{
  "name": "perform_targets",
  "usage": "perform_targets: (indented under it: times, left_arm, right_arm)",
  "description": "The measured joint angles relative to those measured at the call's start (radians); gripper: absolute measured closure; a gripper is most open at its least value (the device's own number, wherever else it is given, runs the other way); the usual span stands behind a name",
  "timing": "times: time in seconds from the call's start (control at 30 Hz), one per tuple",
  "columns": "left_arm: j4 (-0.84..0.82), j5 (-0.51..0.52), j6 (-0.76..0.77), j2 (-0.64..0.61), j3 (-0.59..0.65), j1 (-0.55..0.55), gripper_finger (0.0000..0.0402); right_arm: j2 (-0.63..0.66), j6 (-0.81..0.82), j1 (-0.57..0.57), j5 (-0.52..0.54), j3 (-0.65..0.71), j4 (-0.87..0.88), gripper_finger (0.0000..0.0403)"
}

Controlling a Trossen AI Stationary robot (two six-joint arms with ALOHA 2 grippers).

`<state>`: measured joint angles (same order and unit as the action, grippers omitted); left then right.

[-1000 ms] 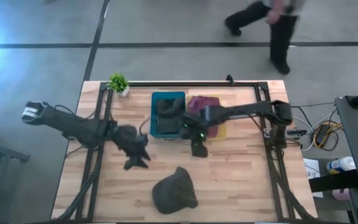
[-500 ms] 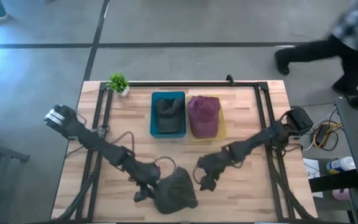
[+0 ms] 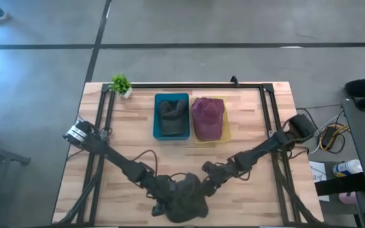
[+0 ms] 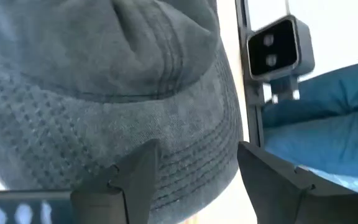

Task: Pick & Place hat
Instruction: Put the gray cap into the blue bin

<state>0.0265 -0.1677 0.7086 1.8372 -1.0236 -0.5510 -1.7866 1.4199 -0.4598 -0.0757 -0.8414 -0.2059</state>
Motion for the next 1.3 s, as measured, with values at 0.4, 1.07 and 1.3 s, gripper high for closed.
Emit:
perform_targets:
  times: [0.4,1.07,1.3]
  left_arm:
    - [-0.003,0.09,0.05,0.036,0.041,0.0,0.0179]
    - [0.088,0.18,0.032,0.038,0.091,0.001,0.0179]
    - [0.09,0.223,0.026,0.038,0.116,0.001,0.0179]
  right_arm:
    - [-0.036,0.066,-0.064,-0.015,0.002,0.024,0.0161]
    - [-0.098,-0.127,-0.038,0.177,0.002,-0.268,0.0161]
    - [-0.074,-0.277,-0.026,0.17,0.0,-0.343,0.0161]
